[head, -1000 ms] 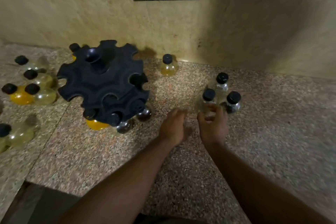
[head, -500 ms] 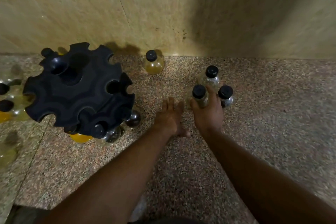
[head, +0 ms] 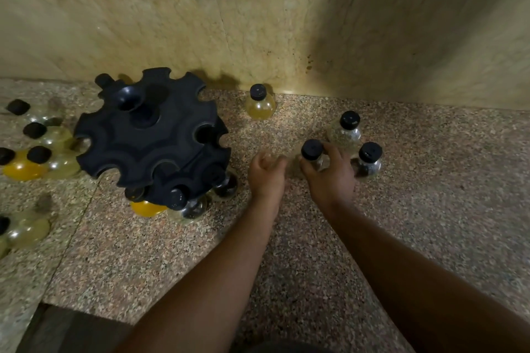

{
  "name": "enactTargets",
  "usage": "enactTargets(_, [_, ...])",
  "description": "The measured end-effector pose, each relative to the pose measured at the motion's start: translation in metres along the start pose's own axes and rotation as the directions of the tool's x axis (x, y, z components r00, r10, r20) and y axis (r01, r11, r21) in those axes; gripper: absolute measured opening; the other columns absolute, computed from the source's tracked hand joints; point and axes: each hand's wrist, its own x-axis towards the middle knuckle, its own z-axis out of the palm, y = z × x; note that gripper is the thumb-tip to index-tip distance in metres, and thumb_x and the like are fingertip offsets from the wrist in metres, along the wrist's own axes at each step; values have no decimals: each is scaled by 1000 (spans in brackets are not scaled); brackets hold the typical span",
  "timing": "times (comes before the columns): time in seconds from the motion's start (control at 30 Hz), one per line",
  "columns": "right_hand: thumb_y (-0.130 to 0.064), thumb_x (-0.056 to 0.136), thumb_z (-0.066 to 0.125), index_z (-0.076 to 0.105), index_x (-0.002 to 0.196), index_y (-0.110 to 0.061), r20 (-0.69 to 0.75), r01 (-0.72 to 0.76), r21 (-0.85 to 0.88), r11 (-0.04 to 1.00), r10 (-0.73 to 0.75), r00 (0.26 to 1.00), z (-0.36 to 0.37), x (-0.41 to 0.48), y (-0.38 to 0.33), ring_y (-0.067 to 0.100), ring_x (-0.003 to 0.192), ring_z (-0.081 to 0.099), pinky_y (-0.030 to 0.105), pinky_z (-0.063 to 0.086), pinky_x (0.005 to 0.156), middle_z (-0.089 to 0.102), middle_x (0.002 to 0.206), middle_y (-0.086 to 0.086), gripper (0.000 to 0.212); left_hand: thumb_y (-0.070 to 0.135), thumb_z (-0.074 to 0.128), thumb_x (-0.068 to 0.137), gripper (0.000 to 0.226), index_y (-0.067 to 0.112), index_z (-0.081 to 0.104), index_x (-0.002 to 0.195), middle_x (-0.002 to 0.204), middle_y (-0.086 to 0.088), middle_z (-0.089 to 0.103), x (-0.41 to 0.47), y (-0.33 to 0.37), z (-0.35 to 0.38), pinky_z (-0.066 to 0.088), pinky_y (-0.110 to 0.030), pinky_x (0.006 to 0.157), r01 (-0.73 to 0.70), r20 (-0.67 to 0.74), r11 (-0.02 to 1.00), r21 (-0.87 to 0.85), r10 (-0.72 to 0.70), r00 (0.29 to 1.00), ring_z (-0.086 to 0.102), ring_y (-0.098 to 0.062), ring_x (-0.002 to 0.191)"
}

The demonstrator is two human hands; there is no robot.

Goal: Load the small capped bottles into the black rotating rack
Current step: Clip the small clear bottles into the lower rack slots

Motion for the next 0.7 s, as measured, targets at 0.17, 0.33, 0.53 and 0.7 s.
enactTargets(0.17, [-44,81,77,62,134,-25,103,113,-36,993,-109,989,16,-11,-22,21,116,59,31,44,87,62,131,0,58,40,65,93,26,20,70,108,110,-1,71,-13,4,-29,48,-33,78,113,-165,949,-295,-167,972,65,-18,95])
enactTargets(0.33, [-43,81,73,64,130,-29,270,270,-14,963,-256,928,35,-24,-48,21,117,57,28,41,90,65,125,-2,52,55,63,90,38,18,72,89,74,3,70,-16,2,-57,45,-30,59,137,-182,853,-504,-260,948,60,-14,62])
enactTargets(0.53, [-34,80,78,63,132,-29,429,379,38,925,-357,830,51,-36,-71,23,116,62,35,51,94,68,125,-2,55,50,64,93,38,13,72,94,73,0,72,-27,3,-88,47,-25,55,141,-192,745,-652,-342,920,64,-16,60])
enactTargets(0.7, [-28,83,79,61,134,-31,500,423,39,905,-384,776,63,-46,-86,24,120,59,38,50,97,62,131,-1,54,45,55,99,35,16,63,80,53,7,53,-31,7,-117,34,-21,41,198,-91,691,-695,-358,929,43,-7,42])
